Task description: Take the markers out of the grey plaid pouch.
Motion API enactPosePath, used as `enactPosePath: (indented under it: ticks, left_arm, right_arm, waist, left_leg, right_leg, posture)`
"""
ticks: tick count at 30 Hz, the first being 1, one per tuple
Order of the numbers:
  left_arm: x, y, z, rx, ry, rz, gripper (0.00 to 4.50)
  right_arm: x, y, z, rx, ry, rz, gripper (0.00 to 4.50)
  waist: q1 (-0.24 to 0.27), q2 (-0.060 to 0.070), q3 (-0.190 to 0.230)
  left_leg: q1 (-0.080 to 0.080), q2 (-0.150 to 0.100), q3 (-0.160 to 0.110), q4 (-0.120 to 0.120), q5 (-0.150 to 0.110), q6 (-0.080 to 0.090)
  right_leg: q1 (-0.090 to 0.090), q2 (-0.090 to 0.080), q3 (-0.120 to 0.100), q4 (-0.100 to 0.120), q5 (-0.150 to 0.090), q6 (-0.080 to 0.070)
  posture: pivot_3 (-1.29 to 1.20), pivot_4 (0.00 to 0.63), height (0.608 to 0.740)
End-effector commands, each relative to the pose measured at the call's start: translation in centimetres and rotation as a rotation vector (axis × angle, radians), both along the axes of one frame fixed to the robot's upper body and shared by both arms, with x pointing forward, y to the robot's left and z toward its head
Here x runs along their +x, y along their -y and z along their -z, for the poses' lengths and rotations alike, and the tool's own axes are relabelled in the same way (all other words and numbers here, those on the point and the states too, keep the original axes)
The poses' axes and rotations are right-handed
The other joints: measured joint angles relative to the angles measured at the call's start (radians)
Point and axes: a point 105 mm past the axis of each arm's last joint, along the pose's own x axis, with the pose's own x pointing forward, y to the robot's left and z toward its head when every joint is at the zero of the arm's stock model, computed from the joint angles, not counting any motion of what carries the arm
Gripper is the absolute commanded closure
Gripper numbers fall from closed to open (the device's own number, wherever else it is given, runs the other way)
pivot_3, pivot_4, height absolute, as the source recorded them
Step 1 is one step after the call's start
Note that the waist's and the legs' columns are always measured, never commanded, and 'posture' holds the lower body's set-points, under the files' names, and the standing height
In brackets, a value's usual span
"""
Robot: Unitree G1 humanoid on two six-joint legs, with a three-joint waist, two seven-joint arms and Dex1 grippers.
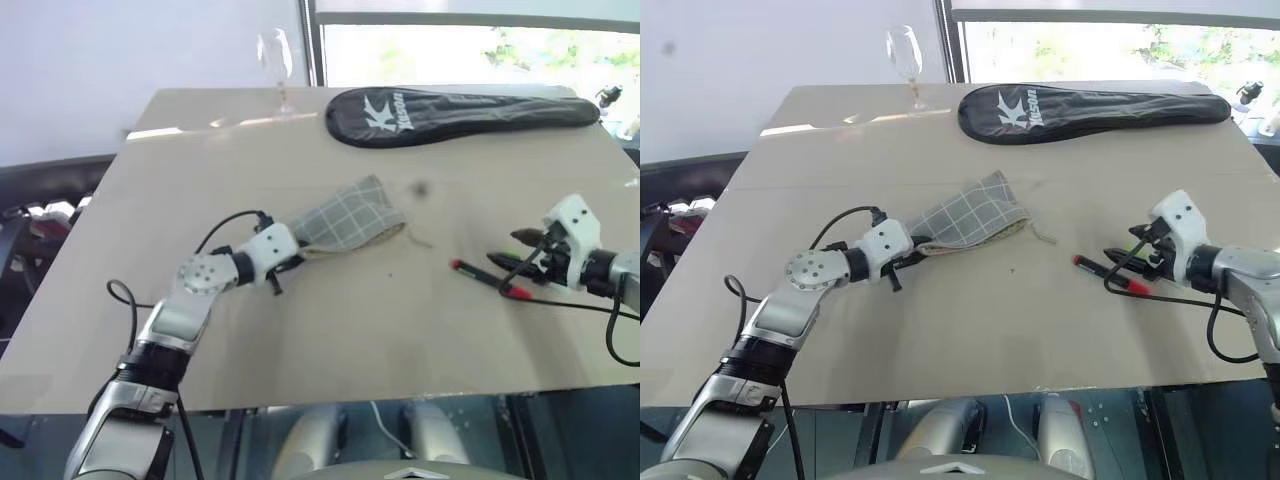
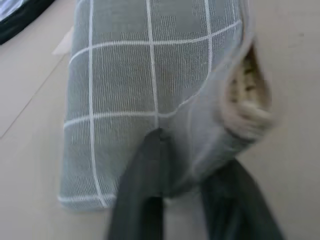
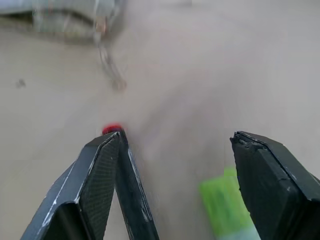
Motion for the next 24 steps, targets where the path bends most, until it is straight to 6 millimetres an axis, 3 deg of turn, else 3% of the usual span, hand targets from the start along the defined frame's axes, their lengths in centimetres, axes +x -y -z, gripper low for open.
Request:
enactPosePath:
  ticks: [1, 3, 5, 9, 12, 18, 24]
  left_arm:
    - [0.5, -1.7, -1.7, 0.005, 0.100, -0.072, 1.53]
    - [0.8, -2.8, -1.6, 0.013, 0.114, -0.122, 0.54]
    - [1.0, -3.4, -1.6, 0.013, 0.131, -0.152, 0.05]
    - [1.0, -4.9, -1.3, 0.013, 0.133, -0.211, 0.05]
    - [-0.2, -5.5, -1.0, -0.058, 0.057, -0.206, 0.05]
    - [-6.5, -6.2, 0.8, -0.202, -0.257, -0.170, 0.05]
    - [-10.8, -6.9, 2.2, -0.288, -0.409, -0.224, 0.05]
  right_arm:
    - [-1.2, -0.8, -1.0, 0.037, 0.026, -0.039, 0.85]
    - [-1.9, -0.9, -0.3, 0.041, 0.002, -0.044, 0.85]
    - [-2.3, -1.1, 0.0, 0.054, -0.008, -0.048, 0.85]
    - [-4.0, -2.3, 0.0, 0.131, -0.036, -0.112, 0.85]
    - [-5.9, -2.6, 0.6, 0.166, -0.085, -0.170, 0.85]
    - [-8.6, -0.6, 2.4, 0.219, -0.096, -0.154, 0.85]
    - [-10.5, 2.4, 4.6, 0.185, -0.100, -0.127, 0.85]
  waist:
    - [0.001, 0.000, 0.000]
    - [0.001, 0.000, 0.000]
    - [-0.001, 0.000, 0.000]
    - [-0.003, 0.000, 0.000]
    - [-0.003, 0.000, 0.000]
    - [-0.007, 0.001, 0.000]
    - [0.000, 0.003, 0.000]
  left_leg:
    - [0.000, 0.000, 0.000, 0.000, 0.000, 0.000]
    - [0.000, 0.000, -0.001, 0.000, 0.000, 0.000]
    - [0.000, 0.000, -0.001, 0.000, 0.000, 0.000]
    - [0.001, 0.000, 0.000, 0.000, 0.000, 0.000]
    - [0.001, 0.000, -0.001, 0.000, 0.000, 0.000]
    - [0.001, 0.001, 0.001, -0.001, -0.001, 0.001]
    - [0.007, 0.001, 0.001, -0.002, -0.004, 0.006]
  right_leg:
    - [0.000, 0.000, 0.000, 0.000, 0.000, 0.000]
    - [0.000, 0.000, 0.000, 0.000, 0.000, 0.000]
    - [0.000, 0.000, 0.000, 0.000, 0.000, 0.000]
    - [0.000, 0.000, 0.000, 0.001, 0.000, 0.000]
    - [0.000, 0.000, 0.000, 0.001, 0.000, 0.000]
    - [0.001, 0.000, 0.004, -0.001, 0.000, 0.000]
    - [0.005, 0.000, 0.004, 0.000, 0.000, 0.000]
  posture:
    - [0.00, 0.150, 0.740]
    - [0.00, 0.150, 0.740]
    - [0.00, 0.150, 0.740]
    - [0.00, 0.150, 0.740]
    - [0.00, 0.150, 0.740]
    - [0.00, 0.150, 0.740]
    - [0.00, 0.150, 0.740]
